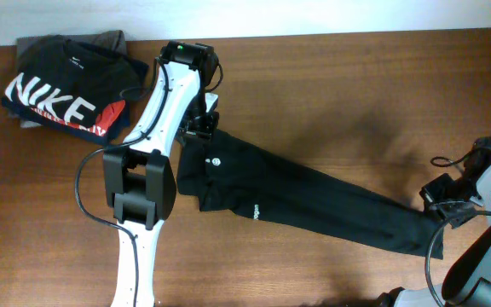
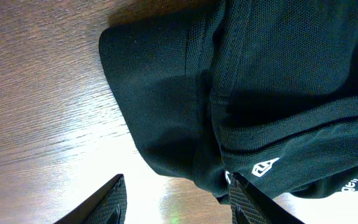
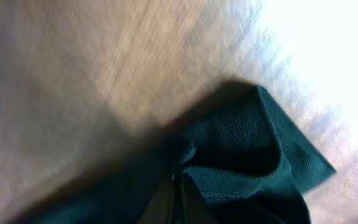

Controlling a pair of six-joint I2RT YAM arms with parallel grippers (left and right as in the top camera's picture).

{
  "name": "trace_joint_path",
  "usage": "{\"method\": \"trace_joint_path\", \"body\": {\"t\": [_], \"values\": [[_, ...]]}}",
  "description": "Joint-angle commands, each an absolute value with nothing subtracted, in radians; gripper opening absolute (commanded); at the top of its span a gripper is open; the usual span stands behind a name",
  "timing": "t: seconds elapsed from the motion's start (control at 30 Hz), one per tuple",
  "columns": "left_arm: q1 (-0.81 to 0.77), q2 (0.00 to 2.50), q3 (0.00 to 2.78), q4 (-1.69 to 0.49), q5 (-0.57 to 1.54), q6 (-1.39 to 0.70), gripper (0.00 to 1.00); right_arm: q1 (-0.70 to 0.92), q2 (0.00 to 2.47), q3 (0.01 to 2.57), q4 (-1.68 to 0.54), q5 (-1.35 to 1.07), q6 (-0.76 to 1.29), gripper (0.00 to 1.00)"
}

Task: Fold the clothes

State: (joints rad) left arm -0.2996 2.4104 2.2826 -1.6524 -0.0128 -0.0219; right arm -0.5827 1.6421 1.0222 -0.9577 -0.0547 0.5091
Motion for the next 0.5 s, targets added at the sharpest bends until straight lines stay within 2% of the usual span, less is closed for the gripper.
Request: {"method": "trace_joint_path", "body": {"t": [0.0,0.43,0.47], "values": [[-0.295,2.384,2.276,-1.651,-0.023,-0.006,0.54,-0.583,1.647,1.011,-0.914,-0.047,0.567,0.04],[-0.295,2.384,2.276,-1.649,-0.023,-0.006,0.54,-0.583,1.648,1.010,-0.760,-0.001,0.585,0.04],[-0.295,2.384,2.276,-1.647,-0.023,-0.006,0.54,-0.583,1.648,1.010,-0.767,0.013,0.585,0.08]]}}
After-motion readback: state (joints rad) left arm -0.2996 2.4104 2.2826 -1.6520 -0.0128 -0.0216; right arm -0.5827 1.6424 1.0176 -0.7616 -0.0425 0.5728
